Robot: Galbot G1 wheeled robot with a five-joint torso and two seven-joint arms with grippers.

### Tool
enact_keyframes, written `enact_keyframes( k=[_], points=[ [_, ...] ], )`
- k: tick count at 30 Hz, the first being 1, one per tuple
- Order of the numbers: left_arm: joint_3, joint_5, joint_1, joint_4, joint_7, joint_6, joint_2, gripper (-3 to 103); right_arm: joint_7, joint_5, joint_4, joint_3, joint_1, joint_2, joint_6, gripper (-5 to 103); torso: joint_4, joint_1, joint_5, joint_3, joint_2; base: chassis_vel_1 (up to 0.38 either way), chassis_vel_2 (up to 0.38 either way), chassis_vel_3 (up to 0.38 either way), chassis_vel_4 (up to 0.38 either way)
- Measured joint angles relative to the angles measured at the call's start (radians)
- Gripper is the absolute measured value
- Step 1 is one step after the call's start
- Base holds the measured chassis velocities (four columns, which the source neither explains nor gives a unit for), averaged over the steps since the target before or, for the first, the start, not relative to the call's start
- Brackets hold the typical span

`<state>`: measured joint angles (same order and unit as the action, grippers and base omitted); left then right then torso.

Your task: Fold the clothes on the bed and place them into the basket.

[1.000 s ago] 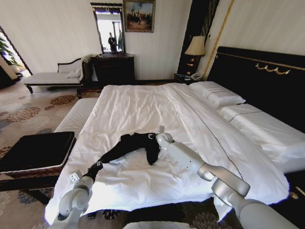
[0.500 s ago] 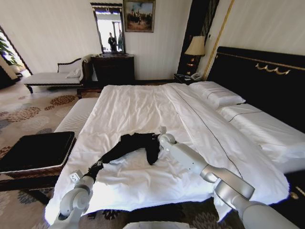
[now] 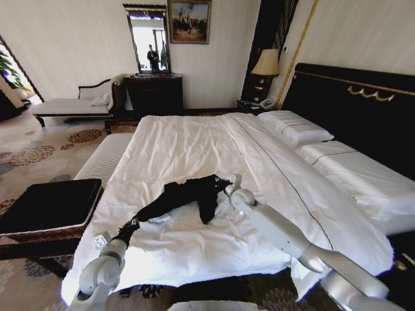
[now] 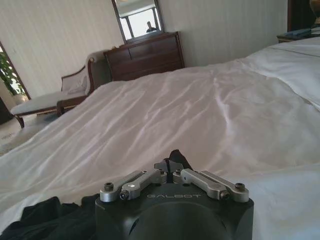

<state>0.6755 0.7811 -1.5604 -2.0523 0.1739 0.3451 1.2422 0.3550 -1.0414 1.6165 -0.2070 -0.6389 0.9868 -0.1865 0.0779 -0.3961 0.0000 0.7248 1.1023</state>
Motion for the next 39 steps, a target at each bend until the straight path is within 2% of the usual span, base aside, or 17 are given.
enact_keyframes(
  k=[3,5,10,17,22,23,26,27,29,30,32,33,35,36,38,39],
  points=[
    [-0.004,0.000,-0.002,-0.001,0.000,0.000,0.001,0,-0.008,0.025,0.077,0.039,-0.086,-0.017,0.025,1,-0.0002,0.000,0.0001,0.000,0.000,0.000,0.000,0.000,0.000],
    [-0.012,-0.005,-0.003,-0.002,-0.001,0.000,0.003,0,-0.028,0.065,0.142,0.084,-0.207,-0.019,0.062,1,0.0002,0.000,0.0002,0.000,0.000,0.000,0.000,0.000,0.000],
    [-0.034,-0.014,-0.005,-0.002,-0.002,0.000,0.004,0,-0.045,0.153,0.172,0.139,-0.364,0.018,0.104,1,0.0000,0.000,0.0002,0.000,0.000,0.000,0.000,0.000,0.000],
    [-0.048,-0.018,-0.009,-0.009,-0.002,0.002,0.005,0,-0.037,0.239,0.126,0.164,-0.450,0.077,0.121,1,-0.0001,0.000,0.0001,0.000,0.000,0.000,0.000,0.000,0.000],
    [-0.042,-0.018,-0.016,-0.017,-0.002,0.002,0.001,0,-0.001,0.251,0.134,0.178,-0.465,0.065,0.107,0,-0.0001,0.000,0.0001,0.000,0.000,0.000,0.000,0.000,0.000],
    [-0.037,-0.019,-0.019,-0.017,-0.002,0.002,0.000,0,0.006,0.242,0.158,0.190,-0.468,0.053,0.102,11,0.0000,0.000,0.0000,0.000,0.000,0.000,0.000,0.000,0.000],
    [-0.030,-0.021,-0.024,-0.016,-0.003,0.002,-0.003,0,0.021,0.208,0.189,0.206,-0.463,0.036,0.093,11,0.0001,0.000,0.0000,0.000,0.000,0.000,0.000,0.000,0.000],
    [-0.028,-0.023,-0.027,-0.014,-0.003,0.002,-0.004,0,0.030,0.186,0.199,0.211,-0.453,0.028,0.086,21,0.0001,0.000,0.0000,0.000,0.000,0.000,0.000,0.000,0.000],
    [-0.026,-0.032,-0.029,-0.007,-0.004,0.003,-0.004,0,0.044,0.138,0.208,0.213,-0.423,0.016,0.073,21,-0.0001,0.000,-0.0002,0.000,0.000,0.000,0.000,0.000,0.000],
    [-0.025,-0.040,-0.029,-0.002,-0.005,0.002,-0.002,0,0.056,0.097,0.207,0.207,-0.391,0.004,0.057,32,0.0000,0.000,-0.0001,0.000,0.000,0.000,0.000,0.000,0.000],
    [-0.025,-0.042,-0.029,0.001,-0.005,0.002,-0.001,0,0.058,0.084,0.204,0.202,-0.379,0.000,0.050,32,-0.0001,0.000,-0.0001,0.000,0.000,0.000,0.000,0.000,0.000],
    [-0.024,-0.048,-0.027,0.005,-0.005,0.002,0.002,0,0.060,0.049,0.191,0.186,-0.347,-0.011,0.027,43,-0.0002,0.000,-0.0003,0.000,0.000,0.000,0.000,0.000,0.000],
    [-0.023,-0.051,-0.025,0.008,-0.005,0.000,0.003,0,0.060,0.029,0.179,0.174,-0.328,-0.016,0.014,43,-0.0001,0.000,-0.0001,0.000,0.000,0.000,0.000,0.000,0.000],
    [-0.021,-0.057,-0.022,0.013,-0.005,-0.001,0.006,0,0.060,-0.012,0.145,0.145,-0.287,-0.024,-0.009,54,0.0000,0.000,0.0000,0.000,0.000,0.000,0.000,0.000,0.000],
    [-0.018,-0.062,-0.019,0.016,-0.005,-0.001,0.009,0,0.060,-0.057,0.102,0.105,-0.237,-0.029,-0.039,54,0.0000,0.000,0.0000,0.000,0.000,0.000,0.000,0.000,0.000],
    [-0.015,-0.064,-0.019,0.017,-0.004,-0.001,0.011,0,0.062,-0.094,0.067,0.073,-0.193,-0.030,-0.068,65,-0.0001,0.000,0.0002,0.000,0.000,0.000,0.000,0.000,0.000]
  ],
)
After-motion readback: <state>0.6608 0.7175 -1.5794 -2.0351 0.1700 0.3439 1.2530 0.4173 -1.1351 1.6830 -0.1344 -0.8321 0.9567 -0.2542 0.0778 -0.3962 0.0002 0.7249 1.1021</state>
